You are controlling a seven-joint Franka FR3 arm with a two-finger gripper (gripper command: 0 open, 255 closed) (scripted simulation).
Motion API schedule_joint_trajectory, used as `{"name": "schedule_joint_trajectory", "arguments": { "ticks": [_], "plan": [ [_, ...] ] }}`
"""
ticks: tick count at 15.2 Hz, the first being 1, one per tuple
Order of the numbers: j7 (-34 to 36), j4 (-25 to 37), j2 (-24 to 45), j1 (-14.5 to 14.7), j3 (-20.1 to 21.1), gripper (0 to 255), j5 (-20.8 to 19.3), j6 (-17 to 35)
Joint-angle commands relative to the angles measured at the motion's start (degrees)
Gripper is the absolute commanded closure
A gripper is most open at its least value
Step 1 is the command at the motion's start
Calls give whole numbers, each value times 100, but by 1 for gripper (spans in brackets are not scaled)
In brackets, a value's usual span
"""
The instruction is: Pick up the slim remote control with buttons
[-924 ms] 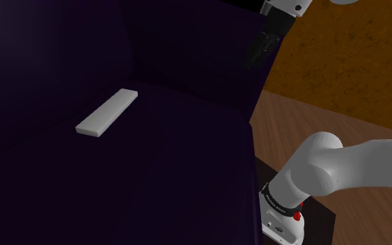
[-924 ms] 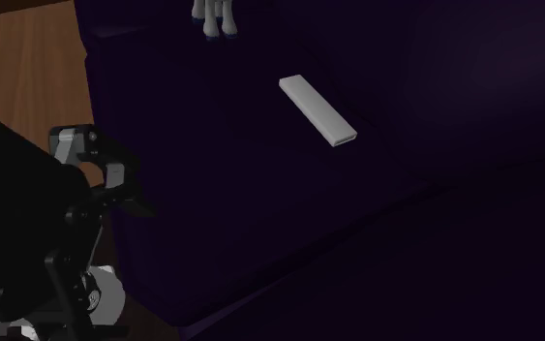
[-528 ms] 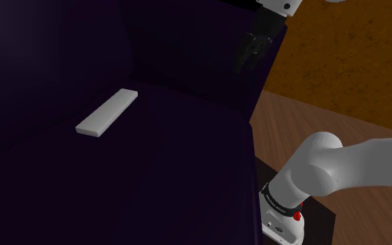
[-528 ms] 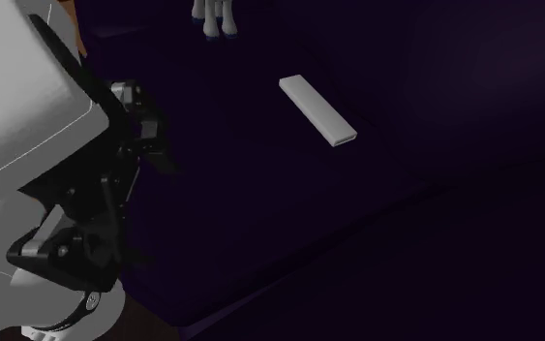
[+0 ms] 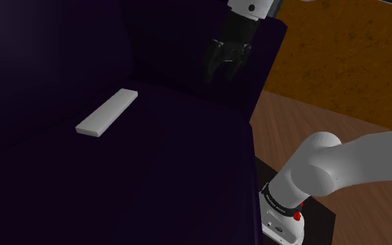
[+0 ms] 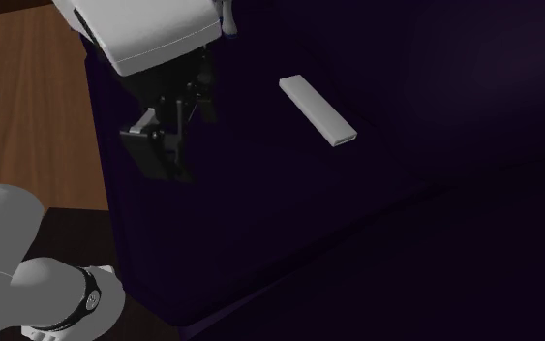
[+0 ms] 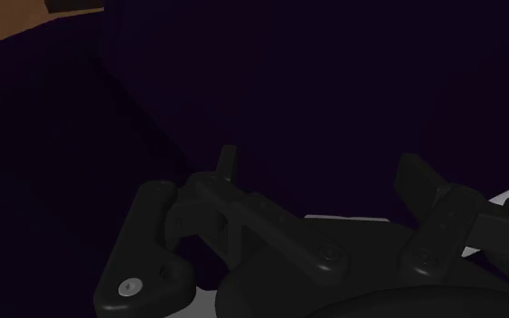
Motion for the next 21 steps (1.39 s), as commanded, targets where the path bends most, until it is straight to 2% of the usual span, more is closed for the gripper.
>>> {"name": "schedule_joint_trajectory", "arguments": {
  "ticks": [1,7,12,17,19,21],
  "plan": [
    [478,160,234,-6,346,0,108,47],
    [1802,858,1209,-154,1314,0,176,218],
    [3024,1670,2306,-326,2154,0,-103,320],
    [4451,2723,3782,-331,2949,0,-876,288],
    [5060,3234,4485,-165,3158,0,-1328,191],
    [5626,3809,5203,149,3231,0,-1794,28]
  ]
}}
